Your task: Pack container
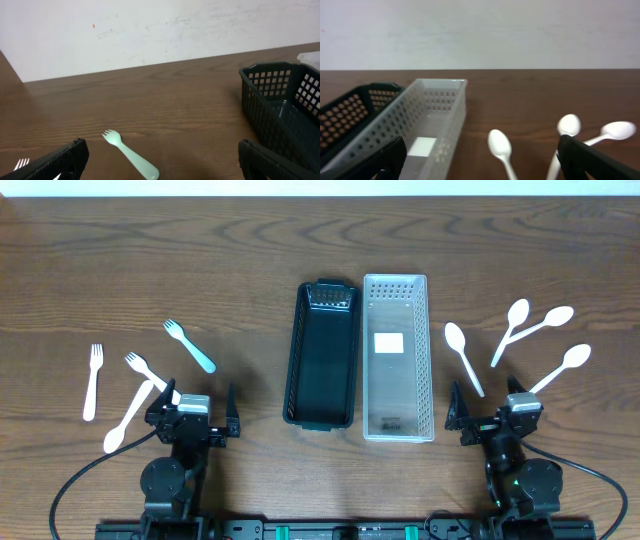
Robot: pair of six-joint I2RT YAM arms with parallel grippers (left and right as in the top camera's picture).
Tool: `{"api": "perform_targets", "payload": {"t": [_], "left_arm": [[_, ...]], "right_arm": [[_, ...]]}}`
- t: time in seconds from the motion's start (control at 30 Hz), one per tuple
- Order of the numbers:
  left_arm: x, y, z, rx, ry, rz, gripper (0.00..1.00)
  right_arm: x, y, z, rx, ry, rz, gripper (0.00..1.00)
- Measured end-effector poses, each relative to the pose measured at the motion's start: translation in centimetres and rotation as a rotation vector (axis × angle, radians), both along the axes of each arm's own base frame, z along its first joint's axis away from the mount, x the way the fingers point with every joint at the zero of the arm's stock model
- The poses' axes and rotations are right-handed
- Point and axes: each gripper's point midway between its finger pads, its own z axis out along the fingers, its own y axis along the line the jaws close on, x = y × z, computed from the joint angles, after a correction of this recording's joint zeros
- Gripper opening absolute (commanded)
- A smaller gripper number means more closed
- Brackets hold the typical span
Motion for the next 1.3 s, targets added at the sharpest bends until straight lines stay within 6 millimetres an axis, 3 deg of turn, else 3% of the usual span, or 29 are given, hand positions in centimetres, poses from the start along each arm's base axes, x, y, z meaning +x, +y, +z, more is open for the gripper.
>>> {"api": "perform_targets", "payload": {"t": [0.1, 0.3, 0.37, 0.43, 0.53, 0.6, 0.83, 0.9, 0.93, 1.03, 1.1, 1.3], "left_arm": [[0.0, 0.0, 0.0, -0.06, 0.003, 0.007, 0.98], [0.1, 0.0, -0.6, -0.252, 0.068, 0.038, 0.98], [0.1, 0.1, 0.3, -0.281, 0.092, 0.046, 0.98], [0.5, 0.0, 2.5, -0.3, 0.107, 0.052, 0.98], [1.5, 0.0, 5.6, -0.309, 0.171, 0.065, 0.98], [2.2, 0.0, 6.4, -0.308, 0.257, 0.082, 0.98], [4.8, -0.1, 4.4, -0.278, 0.684, 0.157, 0.98], [5.7, -0.1, 3.2, -0.272, 0.751, 0.169, 0.98], [6.0, -0.2, 2.4, -0.268, 0.788, 0.175, 0.98], [6.0, -0.2, -0.3, -0.256, 0.894, 0.193, 0.98], [6.1, -0.2, -1.4, -0.251, 0.933, 0.199, 0.98], [6.2, -0.2, -2.0, -0.248, 0.954, 0.203, 0.99]], "right_arm": [[-0.1, 0.1, 1.2, 0.025, -0.01, 0.005, 0.99], [0.2, -0.4, 7.5, 0.021, -0.018, -0.028, 0.99], [0.9, -0.5, 9.0, 0.003, 0.028, -0.034, 0.99], [2.2, -0.5, 9.5, -0.024, 0.106, -0.036, 0.99], [4.6, -0.4, 9.0, -0.07, 0.267, -0.032, 0.99], [5.8, -0.3, 7.9, -0.101, 0.388, -0.024, 0.99], [10.4, 0.1, 3.2, -0.16, 0.735, 0.004, 0.98], [11.1, 0.2, 1.7, -0.169, 0.779, 0.013, 0.75], [11.3, 0.2, 0.7, -0.173, 0.807, 0.017, 0.57], [11.5, 0.3, -1.5, -0.177, 0.873, 0.022, 0.29], [11.6, 0.3, -2.6, -0.178, 0.904, 0.024, 0.18], [11.6, 0.3, -4.3, -0.169, 0.957, 0.02, 0.06]]}}
